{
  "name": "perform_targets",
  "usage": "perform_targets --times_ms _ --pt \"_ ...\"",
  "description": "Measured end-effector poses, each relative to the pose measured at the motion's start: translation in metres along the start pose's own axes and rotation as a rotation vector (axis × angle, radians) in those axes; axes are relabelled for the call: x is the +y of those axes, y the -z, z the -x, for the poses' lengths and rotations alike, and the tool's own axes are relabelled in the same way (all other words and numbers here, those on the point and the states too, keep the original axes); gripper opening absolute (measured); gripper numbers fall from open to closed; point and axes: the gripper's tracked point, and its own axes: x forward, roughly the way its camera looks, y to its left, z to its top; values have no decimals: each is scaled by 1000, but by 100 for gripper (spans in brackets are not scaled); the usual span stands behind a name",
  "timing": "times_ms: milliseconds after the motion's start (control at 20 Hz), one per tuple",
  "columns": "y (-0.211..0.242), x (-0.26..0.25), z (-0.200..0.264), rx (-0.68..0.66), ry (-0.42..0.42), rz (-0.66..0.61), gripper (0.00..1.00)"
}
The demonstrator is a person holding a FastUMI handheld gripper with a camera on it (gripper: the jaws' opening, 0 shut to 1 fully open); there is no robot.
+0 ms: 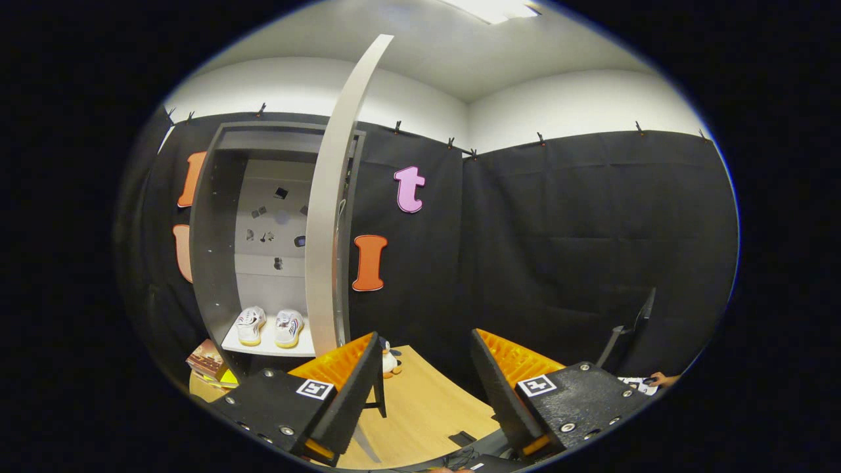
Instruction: Open the shoe cabinet door, grab the shoes and put them into the shoe cabinet, then close the shoe cabinet door.
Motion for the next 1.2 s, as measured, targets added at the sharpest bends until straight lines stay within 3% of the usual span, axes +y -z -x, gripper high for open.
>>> perform_targets --times_ms 950,1200 --pt "0 146 27 21 -188 -177 87" --pt "-3 198 21 26 -249 -189 93"
